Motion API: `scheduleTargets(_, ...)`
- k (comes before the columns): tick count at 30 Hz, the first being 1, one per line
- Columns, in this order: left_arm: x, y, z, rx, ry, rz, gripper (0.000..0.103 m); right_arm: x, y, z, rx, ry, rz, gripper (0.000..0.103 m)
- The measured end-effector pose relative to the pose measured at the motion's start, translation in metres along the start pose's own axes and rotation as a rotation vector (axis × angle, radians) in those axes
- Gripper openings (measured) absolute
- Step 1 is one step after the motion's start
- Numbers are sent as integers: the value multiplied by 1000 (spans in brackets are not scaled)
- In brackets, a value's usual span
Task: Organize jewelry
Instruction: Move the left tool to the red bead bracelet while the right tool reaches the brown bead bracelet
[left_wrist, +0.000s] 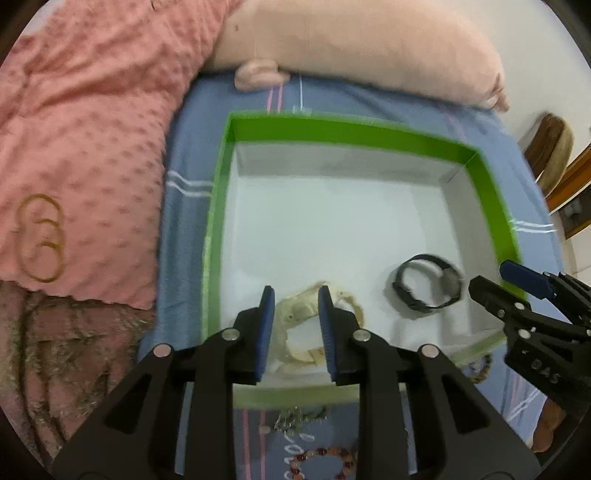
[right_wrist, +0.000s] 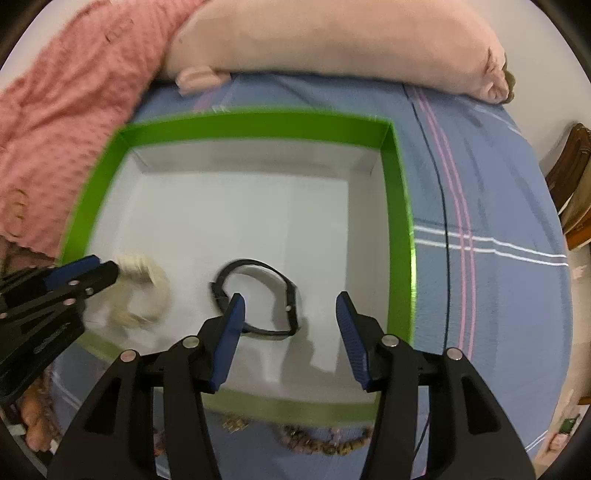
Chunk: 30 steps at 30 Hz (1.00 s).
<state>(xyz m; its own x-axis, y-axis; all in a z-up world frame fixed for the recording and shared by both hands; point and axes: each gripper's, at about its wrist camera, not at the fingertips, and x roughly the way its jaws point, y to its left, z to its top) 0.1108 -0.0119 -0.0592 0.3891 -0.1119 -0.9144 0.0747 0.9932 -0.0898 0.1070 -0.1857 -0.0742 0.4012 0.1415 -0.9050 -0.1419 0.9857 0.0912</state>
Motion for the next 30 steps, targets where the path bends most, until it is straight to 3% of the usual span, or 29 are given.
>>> scheduleTargets(4,-42,7,-19,18,-56,-9,24,-44,-2,-14,-21,-43,75,52)
scheduleTargets(5,-48,8,-26,21,-58,-15,25,-53,-3,-20,-29,-49,90,49)
scheduleTargets(6,-52,9,-34,27,-55,-20,25,-62,-4,-29,-42,-54,99,39)
scheduleTargets(7,-54,9,-47,38,-44,-22,25,-67,-6,-39,-55,-52,101,35)
scheduleTargets(9,-52,10,-66,54,-21,-20,25,-70,-13,-58,-63,-37,77,33)
scheduleTargets(12,-42,8,-94,82,29,-5,26,-57,-26,-82,-55,11,0,33)
scheduleTargets(17,-24,9,-128,87,98,-3,32,-26,-47,-108,13,96,-2,33)
scheduleTargets(24,-17,7,-143,78,125,-14,37,3,-42,-113,-7,142,6,33)
scheduleTargets(30,-15,8,-151,76,136,-17,37,12,-61,-106,106,137,-23,33)
